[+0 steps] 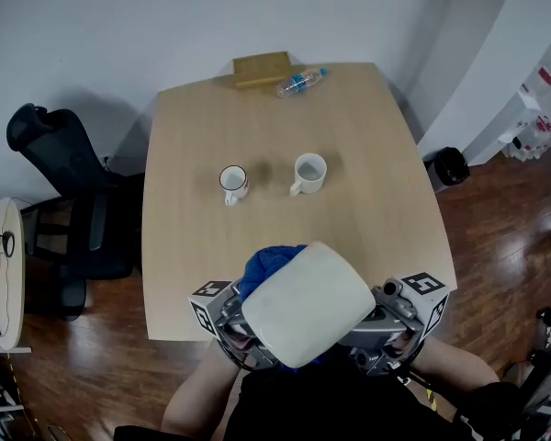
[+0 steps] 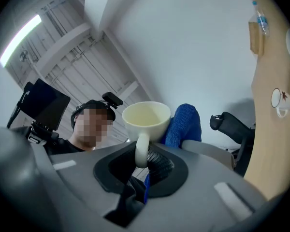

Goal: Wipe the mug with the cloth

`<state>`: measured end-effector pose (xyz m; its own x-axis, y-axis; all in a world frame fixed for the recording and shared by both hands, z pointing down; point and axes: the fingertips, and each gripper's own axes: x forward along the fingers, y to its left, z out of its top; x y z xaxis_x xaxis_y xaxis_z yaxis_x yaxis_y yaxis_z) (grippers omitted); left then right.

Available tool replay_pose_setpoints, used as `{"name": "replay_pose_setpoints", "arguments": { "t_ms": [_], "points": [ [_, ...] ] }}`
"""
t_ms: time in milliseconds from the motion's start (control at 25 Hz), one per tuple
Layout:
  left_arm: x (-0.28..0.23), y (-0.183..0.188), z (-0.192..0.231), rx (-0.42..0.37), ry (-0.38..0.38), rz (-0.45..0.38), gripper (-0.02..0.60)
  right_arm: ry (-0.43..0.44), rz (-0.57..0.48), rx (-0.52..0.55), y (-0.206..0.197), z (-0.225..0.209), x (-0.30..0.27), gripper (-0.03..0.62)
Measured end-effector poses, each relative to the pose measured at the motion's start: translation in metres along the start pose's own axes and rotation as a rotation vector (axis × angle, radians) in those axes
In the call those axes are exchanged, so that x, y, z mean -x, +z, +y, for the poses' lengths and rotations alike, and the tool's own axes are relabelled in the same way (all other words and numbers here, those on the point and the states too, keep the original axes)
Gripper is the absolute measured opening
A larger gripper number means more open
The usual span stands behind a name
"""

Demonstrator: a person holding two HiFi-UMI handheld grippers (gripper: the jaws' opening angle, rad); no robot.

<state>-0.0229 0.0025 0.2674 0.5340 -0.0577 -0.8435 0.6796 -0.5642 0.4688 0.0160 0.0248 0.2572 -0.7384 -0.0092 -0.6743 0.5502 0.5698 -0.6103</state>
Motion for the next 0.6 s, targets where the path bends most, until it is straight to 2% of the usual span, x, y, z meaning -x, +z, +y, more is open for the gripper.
{"name": "replay_pose_setpoints", "arguments": {
  "t_ms": [120,200,240,320,400,520,600],
  "points": [
    [0.002,0.005,0.002,-0.024,0.030,-0.049,0.126,-0.003,-0.027,0.003,0.004,-0.007,0.002,0.043],
    [0.004,0.011,0.006,-0.077,0.079,-0.041,0.127,-0.017,-0.031,0.010,0.009,-0.006,0.000,0.043],
    [0.008,0.017,0.009,-0.121,0.126,-0.036,0.129,-0.041,-0.029,0.037,0.011,-0.009,0.003,0.043],
    [0.024,0.041,0.016,-0.238,0.283,-0.029,0.130,-0.126,-0.038,0.096,0.021,-0.019,0.016,0.043],
    [0.040,0.067,0.020,-0.383,0.498,0.021,0.130,-0.258,-0.069,0.131,0.035,-0.038,0.036,0.043],
    [0.035,0.078,0.025,-0.675,0.794,0.228,0.129,-0.483,-0.132,0.149,0.055,-0.074,0.076,0.044],
    [0.023,0.068,0.036,-0.885,0.923,0.392,0.129,-0.565,-0.205,0.111,0.065,-0.095,0.094,0.044]
  ]
}}
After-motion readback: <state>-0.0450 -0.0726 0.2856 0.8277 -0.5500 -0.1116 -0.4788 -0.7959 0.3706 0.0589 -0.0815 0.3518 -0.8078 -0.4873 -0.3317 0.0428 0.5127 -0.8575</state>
